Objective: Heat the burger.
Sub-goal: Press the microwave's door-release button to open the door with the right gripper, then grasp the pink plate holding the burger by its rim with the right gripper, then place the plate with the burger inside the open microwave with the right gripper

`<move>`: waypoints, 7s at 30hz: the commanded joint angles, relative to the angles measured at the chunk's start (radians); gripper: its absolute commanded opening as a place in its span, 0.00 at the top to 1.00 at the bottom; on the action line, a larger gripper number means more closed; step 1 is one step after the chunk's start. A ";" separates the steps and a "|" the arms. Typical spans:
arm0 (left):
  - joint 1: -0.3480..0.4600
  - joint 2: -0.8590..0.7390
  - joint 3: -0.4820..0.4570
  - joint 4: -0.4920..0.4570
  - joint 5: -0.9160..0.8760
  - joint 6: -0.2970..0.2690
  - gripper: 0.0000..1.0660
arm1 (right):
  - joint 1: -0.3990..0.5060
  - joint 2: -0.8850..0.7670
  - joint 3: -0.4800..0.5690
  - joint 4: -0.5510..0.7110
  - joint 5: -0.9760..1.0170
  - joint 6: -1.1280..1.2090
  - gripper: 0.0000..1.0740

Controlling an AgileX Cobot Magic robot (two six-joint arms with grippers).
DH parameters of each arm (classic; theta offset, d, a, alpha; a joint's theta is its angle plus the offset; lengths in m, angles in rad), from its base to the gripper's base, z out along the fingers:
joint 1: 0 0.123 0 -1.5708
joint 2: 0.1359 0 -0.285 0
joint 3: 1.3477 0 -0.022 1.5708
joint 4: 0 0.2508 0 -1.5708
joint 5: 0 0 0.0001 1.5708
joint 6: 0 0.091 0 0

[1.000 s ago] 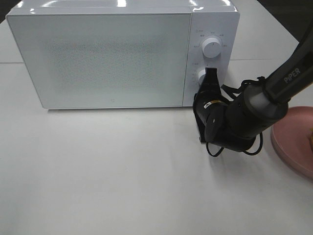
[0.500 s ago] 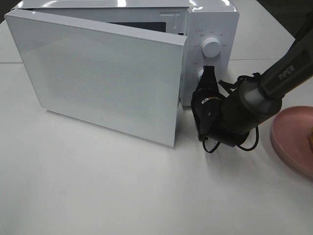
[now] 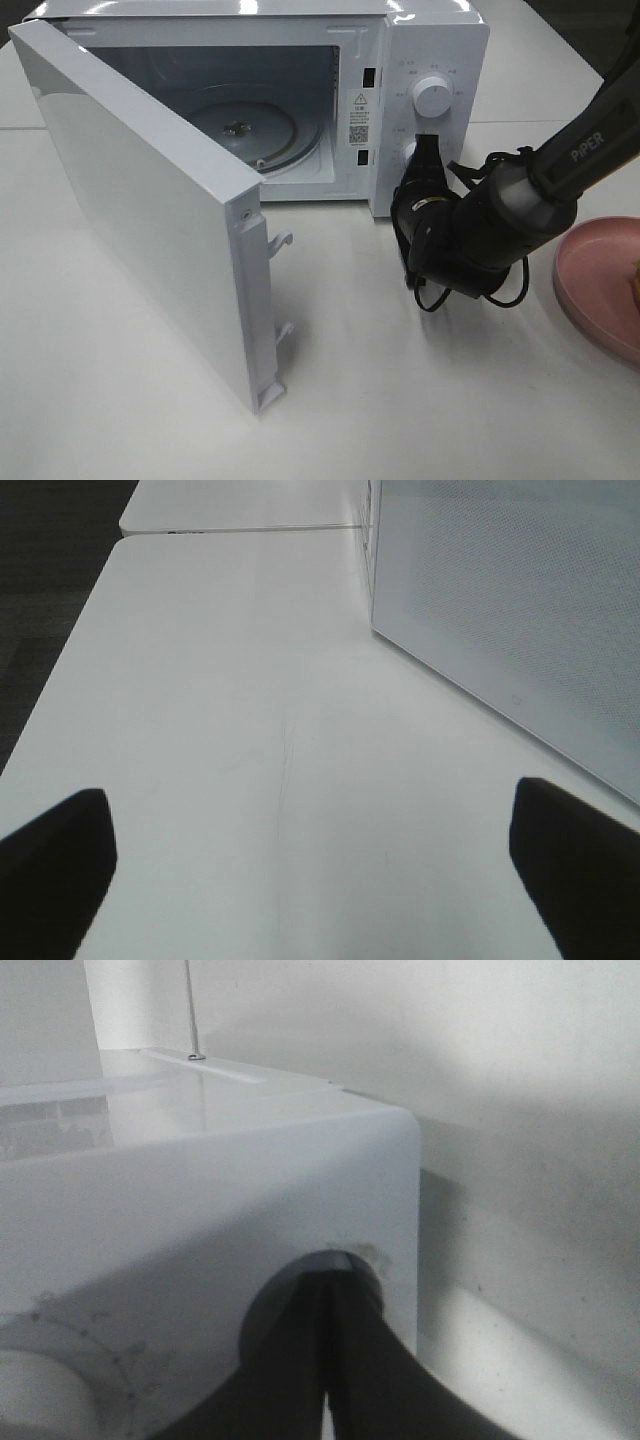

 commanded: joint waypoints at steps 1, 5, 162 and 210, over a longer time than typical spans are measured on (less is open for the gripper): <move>-0.004 -0.023 0.002 -0.001 -0.005 0.000 0.06 | -0.050 -0.023 -0.068 -0.131 -0.231 0.006 1.00; -0.004 -0.023 0.002 -0.001 -0.005 0.000 0.06 | -0.050 -0.042 -0.036 -0.134 -0.184 0.031 1.00; -0.004 -0.023 0.002 -0.001 -0.005 0.000 0.06 | -0.389 -0.311 0.112 -1.059 1.330 -1.083 0.57; -0.004 -0.023 0.002 -0.001 -0.005 0.000 0.06 | -0.132 -0.396 0.113 -1.524 1.680 -0.565 1.00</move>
